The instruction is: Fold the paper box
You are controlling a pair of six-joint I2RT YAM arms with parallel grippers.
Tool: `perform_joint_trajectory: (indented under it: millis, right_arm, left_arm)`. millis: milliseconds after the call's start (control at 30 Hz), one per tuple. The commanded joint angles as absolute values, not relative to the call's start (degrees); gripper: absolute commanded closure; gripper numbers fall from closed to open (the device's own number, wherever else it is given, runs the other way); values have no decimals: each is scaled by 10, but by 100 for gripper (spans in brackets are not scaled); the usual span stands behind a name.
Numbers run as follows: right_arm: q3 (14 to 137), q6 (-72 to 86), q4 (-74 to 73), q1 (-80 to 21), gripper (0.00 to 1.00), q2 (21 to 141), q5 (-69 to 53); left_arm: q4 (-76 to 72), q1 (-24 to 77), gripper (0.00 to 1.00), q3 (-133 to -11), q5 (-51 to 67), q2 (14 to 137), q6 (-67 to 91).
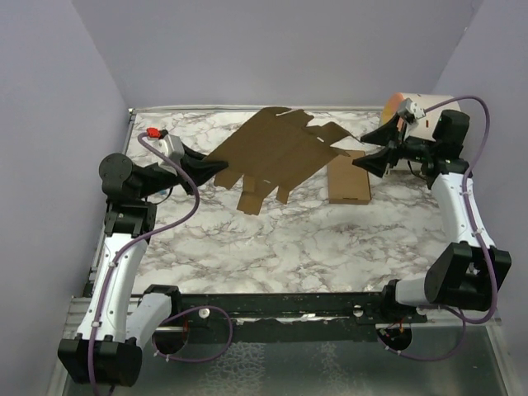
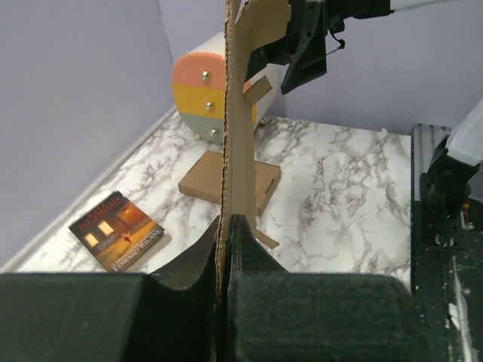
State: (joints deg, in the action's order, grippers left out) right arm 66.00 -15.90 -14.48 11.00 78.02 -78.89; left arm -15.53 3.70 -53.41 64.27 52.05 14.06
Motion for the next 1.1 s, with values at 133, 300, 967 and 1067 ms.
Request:
perform_joint_trajectory:
  millis: [133, 300, 967, 1067]
  right_arm:
    - [722, -83, -112, 120, 16, 770, -770]
    - [712, -72, -100, 123, 27, 766, -792]
    - [642, -36, -36, 81, 36, 751, -940]
    - [639, -35, -39, 75, 36, 750, -944]
  left_arm:
    - [-172, 33, 100, -558, 684, 504, 24]
    - [-195, 33, 100, -557, 710, 512, 34]
    - [-305, 33, 100, -553, 748, 542, 107]
    - [-306, 33, 100, -553, 749, 542, 107]
